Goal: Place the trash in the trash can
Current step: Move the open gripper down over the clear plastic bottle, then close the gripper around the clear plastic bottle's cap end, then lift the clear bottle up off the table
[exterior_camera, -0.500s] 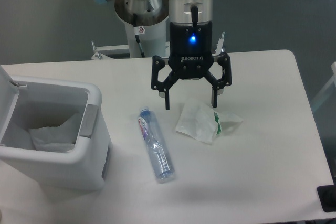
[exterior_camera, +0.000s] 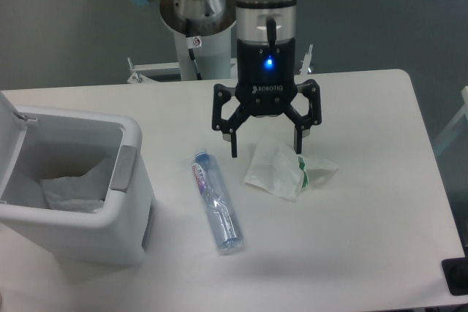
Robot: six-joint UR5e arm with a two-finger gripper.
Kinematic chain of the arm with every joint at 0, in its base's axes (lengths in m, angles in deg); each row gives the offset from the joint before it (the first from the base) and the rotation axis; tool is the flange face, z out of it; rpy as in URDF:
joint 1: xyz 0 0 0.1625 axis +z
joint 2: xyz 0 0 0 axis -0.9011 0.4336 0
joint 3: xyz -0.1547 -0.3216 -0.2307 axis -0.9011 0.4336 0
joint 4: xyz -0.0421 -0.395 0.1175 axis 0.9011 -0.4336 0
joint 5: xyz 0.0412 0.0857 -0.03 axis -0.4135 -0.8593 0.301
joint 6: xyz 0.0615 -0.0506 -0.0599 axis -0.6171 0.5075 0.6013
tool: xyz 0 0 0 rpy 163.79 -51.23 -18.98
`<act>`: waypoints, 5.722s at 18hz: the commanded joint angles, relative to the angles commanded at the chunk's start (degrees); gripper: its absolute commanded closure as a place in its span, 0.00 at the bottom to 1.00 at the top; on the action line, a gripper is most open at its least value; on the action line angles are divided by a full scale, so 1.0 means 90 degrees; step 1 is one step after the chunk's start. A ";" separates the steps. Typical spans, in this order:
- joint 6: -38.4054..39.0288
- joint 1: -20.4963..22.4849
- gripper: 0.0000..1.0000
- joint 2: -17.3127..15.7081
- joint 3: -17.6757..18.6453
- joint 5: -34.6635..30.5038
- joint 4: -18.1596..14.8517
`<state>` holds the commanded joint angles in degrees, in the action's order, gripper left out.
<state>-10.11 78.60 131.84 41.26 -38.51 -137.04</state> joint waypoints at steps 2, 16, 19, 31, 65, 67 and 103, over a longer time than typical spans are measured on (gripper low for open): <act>0.0068 -0.0010 0.00 0.0176 0.0040 -0.0117 0.0138; 0.0147 -0.0390 0.00 0.1680 0.0283 -0.0958 0.0060; 0.0205 -0.0507 0.00 0.1925 0.0206 -0.0958 0.0060; 0.0235 -0.0840 0.00 0.2393 0.0186 -0.0968 0.0060; 0.0391 -0.1006 0.33 0.2833 0.0167 -0.1163 0.0089; 0.0391 -0.0996 0.33 0.2814 0.0167 -0.1153 0.0089; 0.1543 -0.0400 0.41 0.0100 -0.2099 0.0779 0.0402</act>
<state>3.77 75.00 132.74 22.36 -31.49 -133.43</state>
